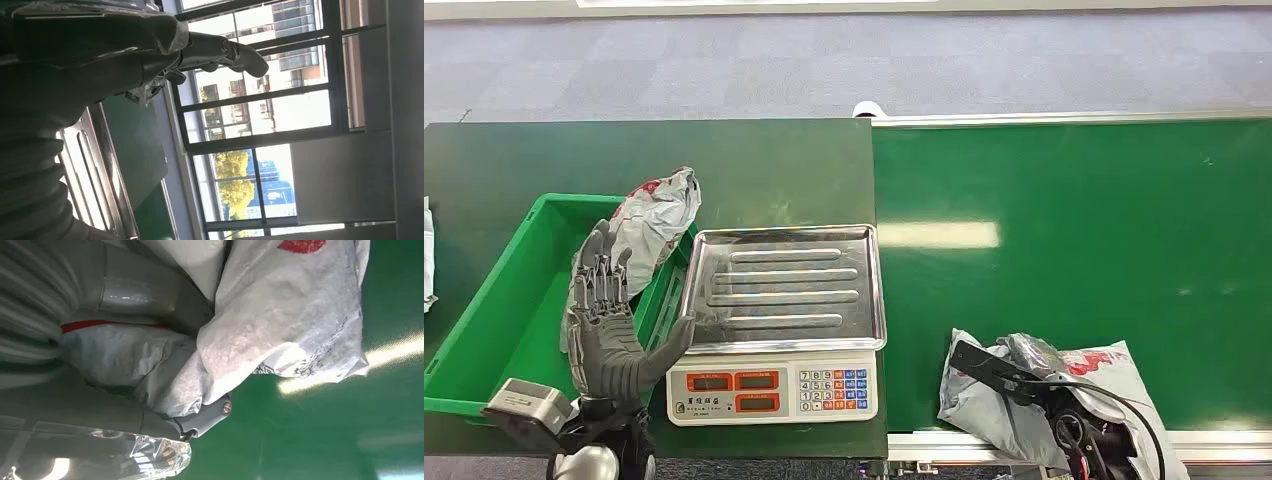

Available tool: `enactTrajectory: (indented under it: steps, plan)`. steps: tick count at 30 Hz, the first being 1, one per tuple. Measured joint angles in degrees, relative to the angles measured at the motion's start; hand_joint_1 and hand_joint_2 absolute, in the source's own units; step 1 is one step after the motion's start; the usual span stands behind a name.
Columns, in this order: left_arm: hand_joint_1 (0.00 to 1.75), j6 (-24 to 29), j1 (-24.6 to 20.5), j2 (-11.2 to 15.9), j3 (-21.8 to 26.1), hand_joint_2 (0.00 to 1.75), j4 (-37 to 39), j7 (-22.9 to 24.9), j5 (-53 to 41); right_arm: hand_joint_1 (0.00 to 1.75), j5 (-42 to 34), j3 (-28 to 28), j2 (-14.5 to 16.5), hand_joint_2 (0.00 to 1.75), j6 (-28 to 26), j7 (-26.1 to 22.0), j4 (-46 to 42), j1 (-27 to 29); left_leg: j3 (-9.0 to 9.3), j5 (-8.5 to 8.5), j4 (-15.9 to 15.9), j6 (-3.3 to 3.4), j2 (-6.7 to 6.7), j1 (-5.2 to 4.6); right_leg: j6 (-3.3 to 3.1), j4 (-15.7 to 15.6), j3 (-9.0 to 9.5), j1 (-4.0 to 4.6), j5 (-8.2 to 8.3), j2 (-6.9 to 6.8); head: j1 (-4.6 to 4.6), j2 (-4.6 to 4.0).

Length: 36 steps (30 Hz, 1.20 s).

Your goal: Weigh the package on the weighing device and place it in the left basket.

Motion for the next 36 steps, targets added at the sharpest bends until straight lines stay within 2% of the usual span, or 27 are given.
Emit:
enactTrajectory:
  steps: [2,5,13,17,21,23,26,28,32,36]
  plan:
    - [0.0,0.0,0.5,-0.1,0.3,1.75,-0.3,-0.3,-0.1,1.75,0.0,0.2,0.2,1.75,-3.8,-2.2,-0.4,0.0,-0.01,0.0,0.0,0.0,0.0,0.0,0.0,0.0,-0.01,0.0,0.0,0.01,0.01,0.0]
    - [0.0,-0.4,1.9,-0.4,0.9,1.75,-1.4,-1.4,-0.4,1.75,-0.6,-0.1,1.2,1.75,-13.9,-8.6,-4.4,0.3,-0.03,0.0,0.0,0.0,0.01,0.0,0.0,0.0,-0.05,0.0,0.0,0.02,0.01,0.0]
    - [0.0,-1.3,3.0,-1.2,1.9,1.75,-2.7,-2.5,-0.4,1.75,-6.9,-4.7,5.1,1.75,-29.8,-17.9,-19.4,2.4,-0.06,0.0,0.0,0.0,0.0,0.0,0.0,0.0,-0.09,0.0,-0.01,0.0,0.01,0.0]
    - [0.0,-1.2,3.0,-1.4,2.0,1.75,-2.7,-2.5,-0.4,1.75,-8.7,-7.4,7.1,1.75,-37.0,-18.9,-23.5,3.3,-0.06,0.0,0.0,0.0,0.0,-0.01,0.0,0.0,-0.08,-0.01,-0.01,0.0,0.02,0.0]
    - [0.0,-1.1,2.9,-1.7,1.9,1.75,-2.7,-2.5,-0.4,1.75,-6.6,-9.8,9.1,1.75,-43.8,-17.7,-25.8,3.7,-0.05,0.0,0.0,0.0,0.0,-0.01,0.0,0.0,-0.09,-0.01,0.0,0.0,0.01,0.0]
    - [0.0,-1.1,2.7,-1.8,1.7,1.75,-2.6,-2.5,-0.4,1.75,-5.8,-10.6,9.7,1.75,-45.6,-17.2,-26.4,3.7,-0.05,0.0,0.0,0.0,0.02,0.0,0.0,0.0,-0.08,0.0,0.0,0.02,0.0,0.0]
    - [0.0,-1.5,2.2,-1.9,1.3,1.75,-2.3,-2.5,-0.4,1.75,-4.6,-10.7,10.1,1.75,-42.8,-16.9,-26.4,2.4,-0.06,0.0,0.0,0.0,0.05,0.0,-0.01,0.0,-0.08,0.0,0.0,0.05,0.0,0.0]
    - [0.0,-2.2,1.2,-1.9,0.9,1.75,-1.9,-2.5,-0.4,1.75,-2.4,-9.8,9.9,1.75,-36.8,-16.8,-24.9,-0.7,-0.06,0.02,0.0,-0.01,0.12,0.0,-0.05,0.0,-0.09,0.0,0.05,0.1,-0.01,0.0]
    - [0.0,-3.5,-2.1,-1.9,0.2,1.75,-0.4,-2.3,-0.4,1.75,1.5,-5.5,9.0,1.75,-23.8,-17.9,-15.1,-13.2,-0.08,0.23,0.0,-0.02,0.24,0.0,-0.13,0.1,-0.15,0.0,0.24,0.18,0.02,0.0]
    - [0.0,-3.9,-5.6,-1.7,-0.1,1.75,1.5,-1.9,-0.1,1.75,4.2,1.4,9.7,1.75,-20.1,-20.8,-0.5,-26.1,-0.12,0.39,0.0,-0.04,0.14,0.02,-0.12,0.1,-0.19,0.03,0.33,0.13,0.02,0.0]
